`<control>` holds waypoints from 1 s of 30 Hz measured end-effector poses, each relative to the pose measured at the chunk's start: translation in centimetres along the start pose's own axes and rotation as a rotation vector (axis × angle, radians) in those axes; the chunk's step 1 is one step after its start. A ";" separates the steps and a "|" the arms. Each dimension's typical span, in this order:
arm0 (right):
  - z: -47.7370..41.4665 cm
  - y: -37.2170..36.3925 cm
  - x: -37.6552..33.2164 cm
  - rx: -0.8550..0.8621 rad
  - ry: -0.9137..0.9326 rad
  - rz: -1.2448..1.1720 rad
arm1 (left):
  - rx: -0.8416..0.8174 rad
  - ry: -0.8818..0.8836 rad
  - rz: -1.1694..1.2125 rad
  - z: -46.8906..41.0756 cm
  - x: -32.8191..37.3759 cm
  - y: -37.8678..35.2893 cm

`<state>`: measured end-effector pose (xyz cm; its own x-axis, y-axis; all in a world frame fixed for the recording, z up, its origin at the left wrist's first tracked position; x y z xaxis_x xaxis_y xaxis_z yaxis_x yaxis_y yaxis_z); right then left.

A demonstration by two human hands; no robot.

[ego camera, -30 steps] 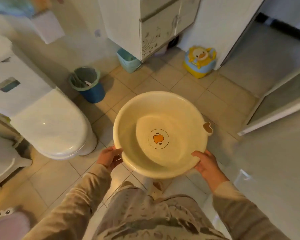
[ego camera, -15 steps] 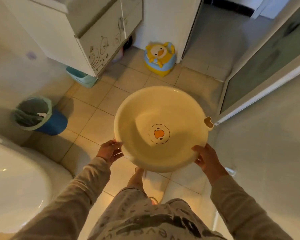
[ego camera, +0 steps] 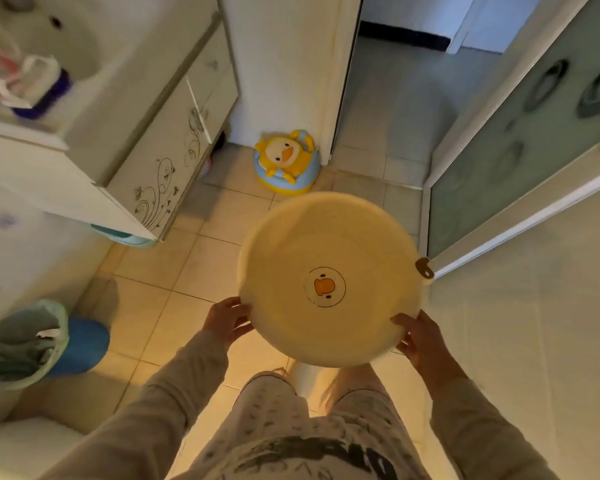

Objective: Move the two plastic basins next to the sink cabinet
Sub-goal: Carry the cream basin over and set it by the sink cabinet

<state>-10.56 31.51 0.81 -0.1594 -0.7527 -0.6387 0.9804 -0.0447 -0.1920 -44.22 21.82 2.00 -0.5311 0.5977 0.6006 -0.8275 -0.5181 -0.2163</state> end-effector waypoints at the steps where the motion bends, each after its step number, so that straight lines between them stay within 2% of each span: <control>1: -0.9 -0.2 -0.7 0.001 0.002 0.002 | 0.004 0.002 -0.006 -0.8 0.7 -0.4; 10: -11.5 -1.1 -10.1 -0.078 -0.042 0.101 | 0.067 -0.005 0.037 -8.6 4.5 -4.9; 16: -19.0 -2.4 -19.0 -0.185 -0.096 0.298 | 0.213 0.016 0.250 -11.7 4.8 -10.2; 22: -25.2 -7.3 -24.7 -0.320 -0.139 0.492 | 0.329 -0.012 0.470 -12.9 5.9 -12.6; 30: -31.6 -16.8 -26.9 -0.446 -0.179 0.660 | 0.454 -0.034 0.654 -16.2 8.5 -10.6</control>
<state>-26.46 73.27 -2.36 0.4926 -0.6281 -0.6024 0.7216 0.6817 -0.1207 -42.91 42.28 -3.13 -0.8716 0.0711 0.4850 -0.1910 -0.9605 -0.2024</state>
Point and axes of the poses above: each hand's wrist, its own z-axis away from the middle knuckle, its own y-axis out of the back of the hand, x = y × z, the point moved 7 cm from there along -z, towards the middle knuckle, and after that the axes turned 10 degrees about -x, right-handed, at the moved point
